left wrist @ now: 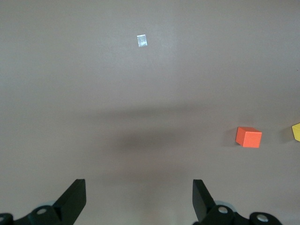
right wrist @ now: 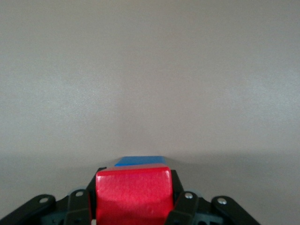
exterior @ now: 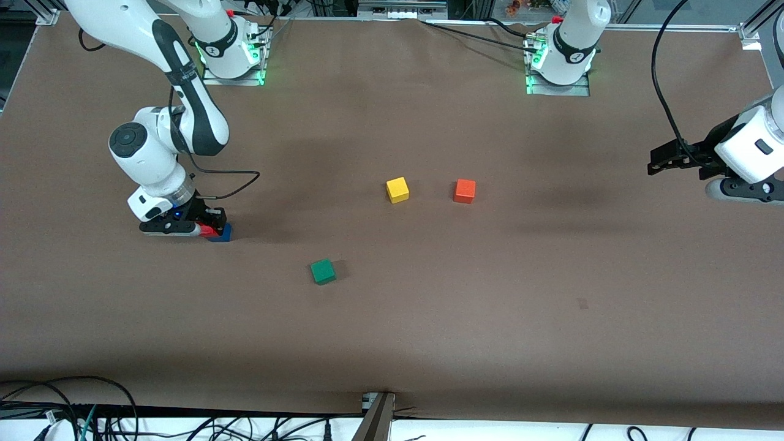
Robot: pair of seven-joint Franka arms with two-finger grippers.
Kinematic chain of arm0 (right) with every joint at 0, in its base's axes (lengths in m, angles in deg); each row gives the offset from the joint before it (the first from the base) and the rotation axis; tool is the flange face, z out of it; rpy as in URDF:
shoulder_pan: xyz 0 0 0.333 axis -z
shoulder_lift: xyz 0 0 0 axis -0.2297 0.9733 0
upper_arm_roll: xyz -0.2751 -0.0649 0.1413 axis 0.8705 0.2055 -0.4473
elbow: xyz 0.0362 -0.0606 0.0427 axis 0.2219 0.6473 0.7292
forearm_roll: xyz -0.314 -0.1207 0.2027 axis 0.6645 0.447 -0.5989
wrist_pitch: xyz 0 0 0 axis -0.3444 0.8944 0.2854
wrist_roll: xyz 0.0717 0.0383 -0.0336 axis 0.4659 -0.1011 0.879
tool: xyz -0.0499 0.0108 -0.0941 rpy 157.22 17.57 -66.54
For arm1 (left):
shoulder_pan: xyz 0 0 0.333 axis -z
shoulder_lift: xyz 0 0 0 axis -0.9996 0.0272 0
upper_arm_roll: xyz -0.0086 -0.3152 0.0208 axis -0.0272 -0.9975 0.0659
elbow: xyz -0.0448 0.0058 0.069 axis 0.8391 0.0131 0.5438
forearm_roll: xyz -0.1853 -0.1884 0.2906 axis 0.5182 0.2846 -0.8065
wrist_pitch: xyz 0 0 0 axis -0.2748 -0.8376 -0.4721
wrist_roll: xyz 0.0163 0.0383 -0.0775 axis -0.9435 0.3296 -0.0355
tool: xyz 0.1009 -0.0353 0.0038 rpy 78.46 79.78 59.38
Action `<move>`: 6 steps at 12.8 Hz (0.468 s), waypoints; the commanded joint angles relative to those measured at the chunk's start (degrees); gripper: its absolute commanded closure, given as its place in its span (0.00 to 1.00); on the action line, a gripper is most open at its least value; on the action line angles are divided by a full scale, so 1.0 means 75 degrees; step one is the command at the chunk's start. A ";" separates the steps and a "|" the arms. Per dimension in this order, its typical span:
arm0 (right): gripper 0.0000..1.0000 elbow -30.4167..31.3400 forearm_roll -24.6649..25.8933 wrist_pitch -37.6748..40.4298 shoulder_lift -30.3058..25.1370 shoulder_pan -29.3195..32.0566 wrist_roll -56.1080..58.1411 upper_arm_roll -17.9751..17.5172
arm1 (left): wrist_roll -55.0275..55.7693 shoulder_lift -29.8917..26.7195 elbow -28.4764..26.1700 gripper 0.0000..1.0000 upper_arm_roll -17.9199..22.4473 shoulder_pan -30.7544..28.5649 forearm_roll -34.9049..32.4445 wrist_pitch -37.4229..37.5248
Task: Pass red block to right arm, stack on blue
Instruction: 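Lower the red cube onto the blue cube with the right gripper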
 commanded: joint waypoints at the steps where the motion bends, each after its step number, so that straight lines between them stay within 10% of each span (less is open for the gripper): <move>1: 0.92 0.0015 0.0075 -0.0140 0.0067 -0.0035 -0.0181 0.0017 | 0.0060 -0.0095 -0.0107 0.00 -0.0040 -0.0033 0.0045 -0.0050; 6: 0.48 0.0015 0.0075 -0.0140 0.0067 -0.0035 -0.0169 0.0017 | 0.0013 -0.0001 0.0033 0.00 -0.0016 -0.0056 0.0045 -0.0061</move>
